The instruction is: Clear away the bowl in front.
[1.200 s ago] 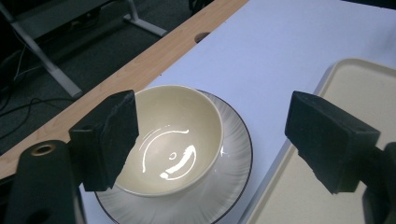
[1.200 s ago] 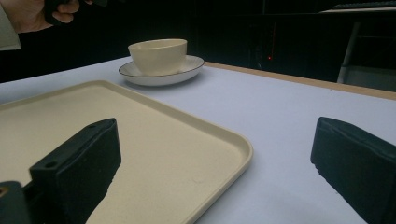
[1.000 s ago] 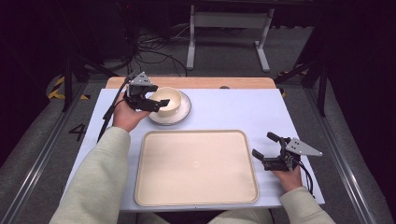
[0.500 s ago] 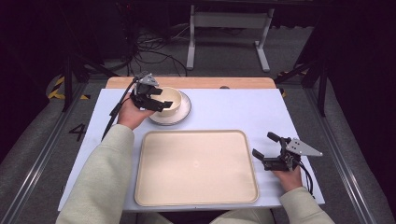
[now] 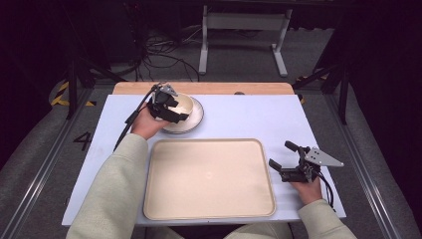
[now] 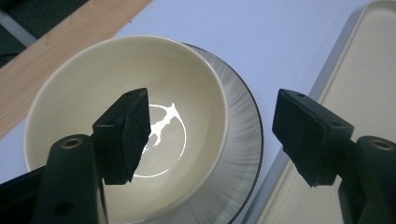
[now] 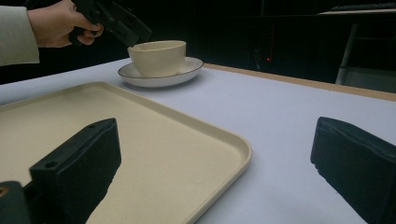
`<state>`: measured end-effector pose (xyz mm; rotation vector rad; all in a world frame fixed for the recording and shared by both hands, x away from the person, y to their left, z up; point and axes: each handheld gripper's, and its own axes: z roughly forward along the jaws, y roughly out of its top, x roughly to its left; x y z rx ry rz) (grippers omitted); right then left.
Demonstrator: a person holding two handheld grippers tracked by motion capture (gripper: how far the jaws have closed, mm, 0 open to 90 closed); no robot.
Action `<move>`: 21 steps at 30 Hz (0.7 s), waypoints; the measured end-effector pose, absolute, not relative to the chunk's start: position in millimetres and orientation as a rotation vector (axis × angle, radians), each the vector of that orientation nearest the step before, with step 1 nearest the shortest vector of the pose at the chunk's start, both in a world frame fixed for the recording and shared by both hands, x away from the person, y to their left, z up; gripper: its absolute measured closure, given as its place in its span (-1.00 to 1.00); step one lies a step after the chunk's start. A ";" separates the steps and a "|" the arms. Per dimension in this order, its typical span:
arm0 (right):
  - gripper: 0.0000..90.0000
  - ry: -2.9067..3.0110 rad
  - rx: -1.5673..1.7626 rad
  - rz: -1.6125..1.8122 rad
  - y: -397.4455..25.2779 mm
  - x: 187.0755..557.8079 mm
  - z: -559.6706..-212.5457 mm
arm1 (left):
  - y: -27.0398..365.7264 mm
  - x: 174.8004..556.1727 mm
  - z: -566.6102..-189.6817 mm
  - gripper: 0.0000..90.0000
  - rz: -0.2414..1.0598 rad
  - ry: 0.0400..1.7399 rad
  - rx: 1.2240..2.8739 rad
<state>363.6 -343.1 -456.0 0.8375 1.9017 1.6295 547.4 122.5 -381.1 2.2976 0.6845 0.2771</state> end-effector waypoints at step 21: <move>-0.96 1.903 0.836 1.628 -343.1 363.5 -456.0 | 108.5 553.0 -401.0 0.09 0.239 0.697 2.429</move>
